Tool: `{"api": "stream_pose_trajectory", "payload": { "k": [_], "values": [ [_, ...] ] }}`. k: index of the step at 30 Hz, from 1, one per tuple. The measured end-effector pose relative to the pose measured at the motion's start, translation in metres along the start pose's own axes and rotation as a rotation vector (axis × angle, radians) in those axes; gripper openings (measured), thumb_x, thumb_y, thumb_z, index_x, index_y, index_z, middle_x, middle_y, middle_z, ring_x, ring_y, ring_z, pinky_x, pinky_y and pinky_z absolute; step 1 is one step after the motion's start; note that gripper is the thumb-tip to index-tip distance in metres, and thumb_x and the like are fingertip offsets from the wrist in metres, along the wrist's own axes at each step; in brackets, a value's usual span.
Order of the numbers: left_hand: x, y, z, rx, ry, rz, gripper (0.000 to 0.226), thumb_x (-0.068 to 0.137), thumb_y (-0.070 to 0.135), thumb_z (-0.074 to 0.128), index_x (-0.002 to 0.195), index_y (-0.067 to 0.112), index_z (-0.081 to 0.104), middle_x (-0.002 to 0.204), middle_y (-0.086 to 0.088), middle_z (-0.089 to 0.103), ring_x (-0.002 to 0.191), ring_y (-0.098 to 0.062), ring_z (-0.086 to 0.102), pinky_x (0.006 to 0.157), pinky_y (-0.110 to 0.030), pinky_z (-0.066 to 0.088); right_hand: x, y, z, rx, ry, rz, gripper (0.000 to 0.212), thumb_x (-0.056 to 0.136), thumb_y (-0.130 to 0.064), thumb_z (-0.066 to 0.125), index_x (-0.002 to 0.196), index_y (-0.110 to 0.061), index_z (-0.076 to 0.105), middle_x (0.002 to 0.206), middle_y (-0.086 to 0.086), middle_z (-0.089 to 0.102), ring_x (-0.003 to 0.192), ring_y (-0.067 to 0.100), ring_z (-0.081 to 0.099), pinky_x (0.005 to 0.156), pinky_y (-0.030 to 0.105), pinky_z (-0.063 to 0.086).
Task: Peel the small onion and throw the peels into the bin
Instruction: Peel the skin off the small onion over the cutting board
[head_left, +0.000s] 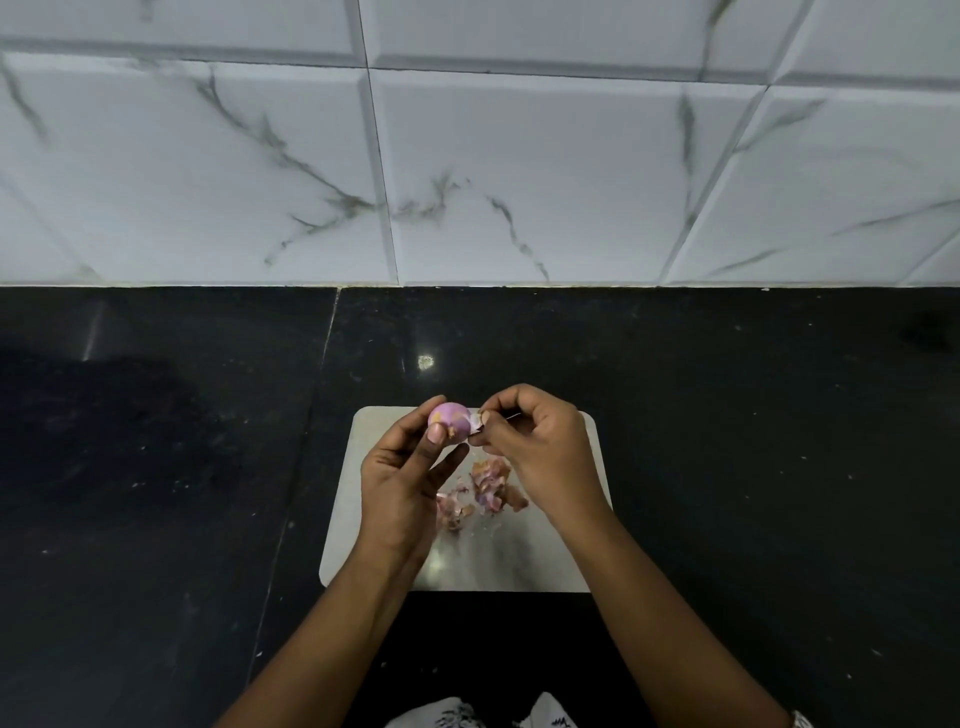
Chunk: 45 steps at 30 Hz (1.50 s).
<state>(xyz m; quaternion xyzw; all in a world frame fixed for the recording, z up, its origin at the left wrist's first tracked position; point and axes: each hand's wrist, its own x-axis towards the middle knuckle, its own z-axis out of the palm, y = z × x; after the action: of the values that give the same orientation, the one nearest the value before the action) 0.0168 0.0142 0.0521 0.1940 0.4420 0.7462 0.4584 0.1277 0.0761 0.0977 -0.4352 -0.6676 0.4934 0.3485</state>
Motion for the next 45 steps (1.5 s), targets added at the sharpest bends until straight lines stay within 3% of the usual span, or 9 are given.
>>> {"api": "stream_pose_trajectory", "payload": {
  "k": [8, 14, 18, 24, 26, 28, 31, 34, 45],
  "values": [
    [0.0, -0.004, 0.003, -0.01, 0.001, -0.023, 0.015, 0.076, 0.023, 0.071, 0.09, 0.025, 0.072, 0.098, -0.001, 0.072, 0.098, -0.021, 0.067, 0.074, -0.028, 0.055, -0.005, 0.001, 0.001, -0.159, -0.029, -0.131, 0.009, 0.079, -0.023, 0.071, 0.087, -0.021, 0.068, 0.083, -0.01, 0.069, 0.08, 0.001, 0.066, 0.07, 0.017, 0.054],
    [0.004, -0.003, 0.0, -0.051, -0.037, -0.043, 0.055, 0.045, 0.044, 0.09, 0.092, 0.021, 0.072, 0.095, -0.004, 0.074, 0.087, -0.016, 0.071, 0.071, -0.023, 0.056, -0.001, 0.004, 0.002, -0.326, 0.025, -0.251, 0.006, 0.083, -0.018, 0.068, 0.086, -0.014, 0.068, 0.08, -0.002, 0.069, 0.072, 0.006, 0.064, 0.064, 0.02, 0.054],
    [0.005, -0.004, 0.006, -0.131, -0.004, -0.122, 0.019, 0.066, 0.022, 0.074, 0.084, 0.016, 0.075, 0.083, -0.005, 0.075, 0.075, -0.014, 0.072, 0.062, -0.021, 0.056, -0.003, 0.01, 0.008, -0.655, 0.089, -0.55, 0.01, 0.083, -0.019, 0.062, 0.081, -0.01, 0.061, 0.074, 0.003, 0.062, 0.058, 0.012, 0.057, 0.05, 0.023, 0.05],
    [0.009, -0.007, 0.001, 0.073, 0.056, -0.206, 0.03, 0.068, 0.017, 0.067, 0.096, 0.007, 0.071, 0.092, -0.01, 0.074, 0.082, -0.02, 0.071, 0.071, -0.029, 0.058, -0.001, 0.013, -0.006, -0.775, 0.027, -0.836, 0.015, 0.089, -0.023, 0.051, 0.087, -0.01, 0.059, 0.077, 0.004, 0.063, 0.059, 0.009, 0.057, 0.051, 0.019, 0.051],
    [0.007, -0.011, 0.0, 0.039, 0.125, -0.297, 0.032, 0.068, 0.022, 0.07, 0.096, 0.007, 0.072, 0.098, -0.016, 0.071, 0.081, -0.023, 0.068, 0.081, -0.036, 0.053, 0.002, 0.002, -0.011, -0.584, 0.049, -0.78, 0.015, 0.088, -0.02, 0.055, 0.087, -0.006, 0.063, 0.081, 0.006, 0.065, 0.067, 0.011, 0.061, 0.058, 0.02, 0.053],
    [0.006, -0.016, 0.0, -0.024, 0.164, -0.395, 0.023, 0.076, 0.028, 0.067, 0.09, 0.01, 0.071, 0.089, -0.011, 0.073, 0.072, -0.018, 0.07, 0.072, -0.031, 0.051, 0.008, -0.005, -0.018, -0.438, 0.088, -0.592, 0.011, 0.086, -0.016, 0.06, 0.09, -0.008, 0.066, 0.085, 0.004, 0.066, 0.073, 0.01, 0.062, 0.064, 0.023, 0.054],
    [0.005, -0.018, 0.001, -0.107, 0.174, -0.446, 0.026, 0.085, 0.031, 0.058, 0.092, 0.008, 0.068, 0.08, -0.006, 0.076, 0.07, -0.015, 0.073, 0.058, -0.023, 0.057, 0.014, 0.011, -0.024, -0.59, -0.038, -0.296, 0.015, 0.086, -0.01, 0.061, 0.099, -0.016, 0.068, 0.094, -0.001, 0.067, 0.082, 0.006, 0.06, 0.077, 0.023, 0.053],
    [0.005, -0.015, 0.002, -0.142, 0.145, -0.466, 0.031, 0.081, 0.031, 0.059, 0.097, 0.006, 0.067, 0.086, -0.009, 0.076, 0.077, -0.018, 0.073, 0.067, -0.027, 0.06, 0.008, 0.031, -0.018, -0.678, -0.173, -0.161, 0.026, 0.09, -0.007, 0.055, 0.11, -0.018, 0.067, 0.106, 0.001, 0.069, 0.095, 0.011, 0.063, 0.09, 0.025, 0.049],
    [0.002, -0.007, -0.001, 0.032, 0.019, -0.238, 0.031, 0.075, 0.008, 0.062, 0.106, 0.011, 0.068, 0.095, -0.006, 0.075, 0.087, -0.015, 0.072, 0.062, -0.018, 0.054, 0.012, 0.01, -0.018, -0.445, -0.138, -0.247, 0.02, 0.082, -0.021, 0.069, 0.102, -0.017, 0.07, 0.096, -0.002, 0.069, 0.082, 0.005, 0.063, 0.071, 0.012, 0.05]
  ]
}}
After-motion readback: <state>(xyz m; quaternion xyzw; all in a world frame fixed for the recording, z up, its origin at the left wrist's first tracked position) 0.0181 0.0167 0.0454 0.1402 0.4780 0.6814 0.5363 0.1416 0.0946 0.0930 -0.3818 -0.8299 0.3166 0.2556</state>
